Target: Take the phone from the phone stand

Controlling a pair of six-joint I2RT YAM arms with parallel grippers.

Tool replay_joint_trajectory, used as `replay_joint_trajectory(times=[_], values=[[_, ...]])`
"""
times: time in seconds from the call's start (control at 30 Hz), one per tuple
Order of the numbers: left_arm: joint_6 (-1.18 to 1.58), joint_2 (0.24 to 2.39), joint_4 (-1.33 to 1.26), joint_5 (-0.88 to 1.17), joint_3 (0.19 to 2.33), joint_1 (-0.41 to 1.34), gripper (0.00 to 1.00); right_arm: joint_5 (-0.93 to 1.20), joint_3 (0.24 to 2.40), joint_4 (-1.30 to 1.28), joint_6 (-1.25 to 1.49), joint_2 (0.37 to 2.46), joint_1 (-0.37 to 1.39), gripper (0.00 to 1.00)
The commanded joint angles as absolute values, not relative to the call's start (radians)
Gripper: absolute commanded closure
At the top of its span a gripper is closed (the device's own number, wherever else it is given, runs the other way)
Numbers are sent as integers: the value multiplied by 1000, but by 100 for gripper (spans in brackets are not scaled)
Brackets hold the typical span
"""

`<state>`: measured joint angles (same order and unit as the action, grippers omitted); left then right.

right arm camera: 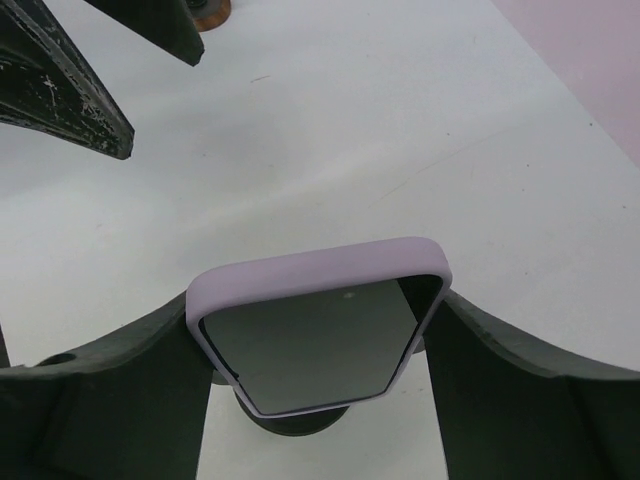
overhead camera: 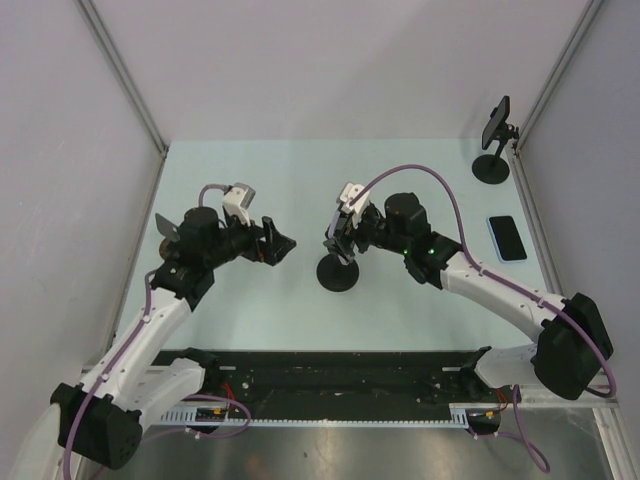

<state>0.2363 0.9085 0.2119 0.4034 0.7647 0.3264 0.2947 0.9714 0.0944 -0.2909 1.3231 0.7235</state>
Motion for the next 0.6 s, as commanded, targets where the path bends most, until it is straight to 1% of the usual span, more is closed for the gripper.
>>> replay_joint_trajectory(times=[0.0, 0.07, 0.1, 0.13, 0.17, 0.23, 0.4, 0.47, 0.5, 0.53, 0.57], values=[[229, 928, 187, 456, 776, 325, 1, 321, 1011, 111, -269, 1281, 716, 41], [239, 934, 186, 451, 776, 337, 2, 334, 1011, 97, -252, 1260, 716, 57], [244, 940, 186, 448, 776, 342, 2, 351, 1011, 86, -238, 1252, 718, 72], [248, 945, 186, 446, 776, 359, 2, 360, 1011, 78, -233, 1247, 719, 80], [255, 946, 187, 437, 776, 370, 3, 367, 1011, 74, -229, 1240, 719, 91], [264, 950, 186, 420, 776, 412, 3, 400, 1011, 57, -215, 1223, 721, 99], [301, 953, 147, 309, 738, 537, 5, 491, 1009, 35, -190, 1195, 722, 100], [333, 951, 79, 284, 686, 567, 5, 529, 1005, 29, -187, 1187, 721, 100], [344, 953, 46, 267, 667, 593, 7, 538, 1003, 28, -186, 1180, 722, 100], [359, 947, -42, 261, 646, 606, 9, 545, 1002, 25, -184, 1177, 723, 100], [367, 940, -96, 258, 590, 612, 12, 558, 997, 20, -186, 1172, 723, 100]])
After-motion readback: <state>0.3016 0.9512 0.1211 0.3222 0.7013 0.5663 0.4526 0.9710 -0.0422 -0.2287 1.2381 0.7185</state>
